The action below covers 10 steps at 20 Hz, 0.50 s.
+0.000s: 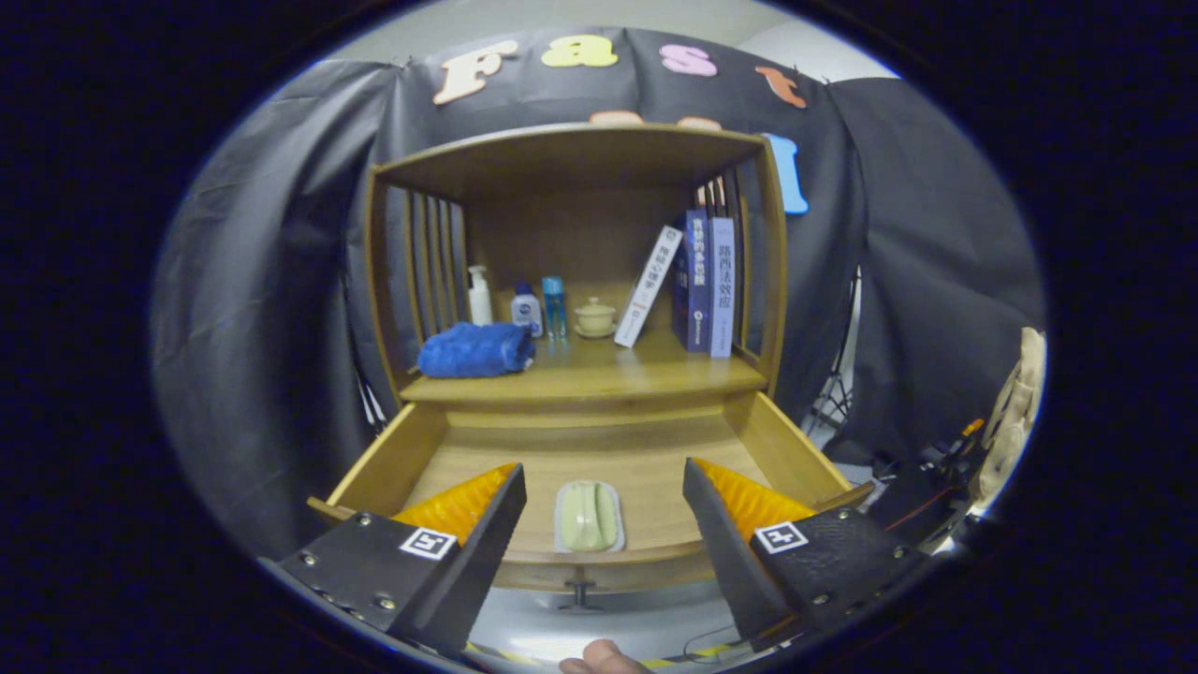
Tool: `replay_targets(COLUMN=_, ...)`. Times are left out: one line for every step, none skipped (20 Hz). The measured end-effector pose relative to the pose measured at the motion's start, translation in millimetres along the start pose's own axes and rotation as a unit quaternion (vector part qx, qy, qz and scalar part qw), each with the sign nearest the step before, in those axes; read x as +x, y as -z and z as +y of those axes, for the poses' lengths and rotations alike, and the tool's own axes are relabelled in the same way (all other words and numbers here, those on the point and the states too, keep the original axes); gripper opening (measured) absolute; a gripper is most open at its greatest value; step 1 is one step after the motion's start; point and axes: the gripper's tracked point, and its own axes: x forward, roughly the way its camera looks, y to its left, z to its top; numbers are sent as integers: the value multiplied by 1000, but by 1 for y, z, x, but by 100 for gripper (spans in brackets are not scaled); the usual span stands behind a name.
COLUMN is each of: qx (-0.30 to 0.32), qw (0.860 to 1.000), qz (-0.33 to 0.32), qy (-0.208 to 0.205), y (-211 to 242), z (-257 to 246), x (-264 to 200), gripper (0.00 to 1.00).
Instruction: Pull open the drawer, take out the items inside it, and place them on the countertop above the cabinet.
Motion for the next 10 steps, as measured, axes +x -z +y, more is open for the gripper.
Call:
replay_targets(qx=3, qw=1000, qz=10, qy=2, y=-5, z=-1, x=12, gripper=100)
replay_targets(qx=9, qw=1000, qz=19, qy=6, y=-8, z=-4, x=22, gripper=100)
replay_targets(qx=14, qw=999, qz=27, qy=10, y=-10, z=-5, x=31, gripper=100)
replay_targets(qx=18, qw=999, qz=38, qy=14, y=-10, z=-7, x=38, gripper=100)
replay_targets(qx=20, qw=999, qz=47, qy=13, y=-5, z=-8, x=43, gripper=100)
replay_targets(qx=18, qw=998, qz=60, qy=12, y=1, z=-6, x=50, gripper=100)
replay_targets(qx=12, qw=997, qz=80, qy=10, y=12, z=-5, x=59, gripper=100)
replay_targets(qx=11, qw=995, qz=96, qy=4, y=21, z=0, x=66, gripper=100)
replay_targets(qx=12, qw=994, qz=110, qy=-7, y=29, z=6, x=75, gripper=100)
replay_targets(qx=14, qw=992, qz=125, qy=-5, y=39, z=6, x=80, gripper=100)
